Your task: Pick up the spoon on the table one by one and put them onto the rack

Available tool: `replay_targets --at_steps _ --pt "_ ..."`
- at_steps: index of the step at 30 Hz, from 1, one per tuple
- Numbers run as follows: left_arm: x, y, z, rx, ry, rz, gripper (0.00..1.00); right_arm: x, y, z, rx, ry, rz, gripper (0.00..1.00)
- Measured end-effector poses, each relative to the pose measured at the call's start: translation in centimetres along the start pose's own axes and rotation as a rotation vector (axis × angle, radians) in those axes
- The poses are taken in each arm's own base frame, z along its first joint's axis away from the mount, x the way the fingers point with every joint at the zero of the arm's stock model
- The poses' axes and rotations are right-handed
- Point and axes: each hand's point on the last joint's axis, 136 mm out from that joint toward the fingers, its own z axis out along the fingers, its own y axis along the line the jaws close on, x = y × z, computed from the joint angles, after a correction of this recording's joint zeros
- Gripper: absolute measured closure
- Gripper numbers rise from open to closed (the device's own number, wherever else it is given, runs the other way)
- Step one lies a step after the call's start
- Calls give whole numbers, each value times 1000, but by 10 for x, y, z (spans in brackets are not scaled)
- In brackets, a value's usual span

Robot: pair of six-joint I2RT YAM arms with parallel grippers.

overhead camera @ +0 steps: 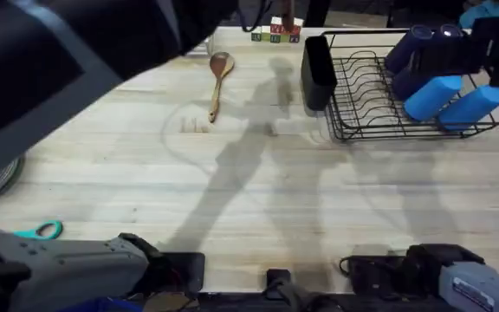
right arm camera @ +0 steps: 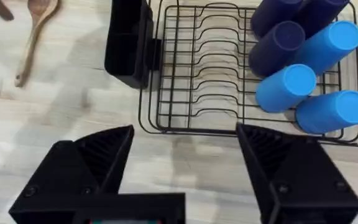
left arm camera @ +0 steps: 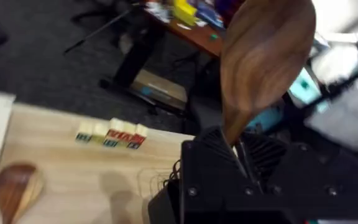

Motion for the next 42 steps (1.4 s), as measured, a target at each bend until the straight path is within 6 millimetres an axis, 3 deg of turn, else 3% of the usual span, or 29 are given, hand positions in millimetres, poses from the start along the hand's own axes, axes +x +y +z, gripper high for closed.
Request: replay_targets --at_steps 6,11,19,27,28,37,38,42 --pt "20 -27 18 149 24 189 956 0 0 0 0 0 0 9" --pt "22 -49 29 280 -26 292 956 0 0 0 0 0 0 9" --pt "33 -59 46 371 -63 310 956 0 0 0 0 0 0 9" --pt "69 -48 77 405 -26 230 956 0 0 0 0 0 0 9" --pt "87 -40 87 398 9 216 956 0 0 0 0 0 -1 9" --pt "133 -14 110 353 100 199 956 0 0 0 0 0 -3 9" --pt "148 -5 114 330 143 198 956 0 0 0 0 -1 -3 9" --pt "167 9 114 285 226 196 957 -2 0 0 0 -6 -8 9"
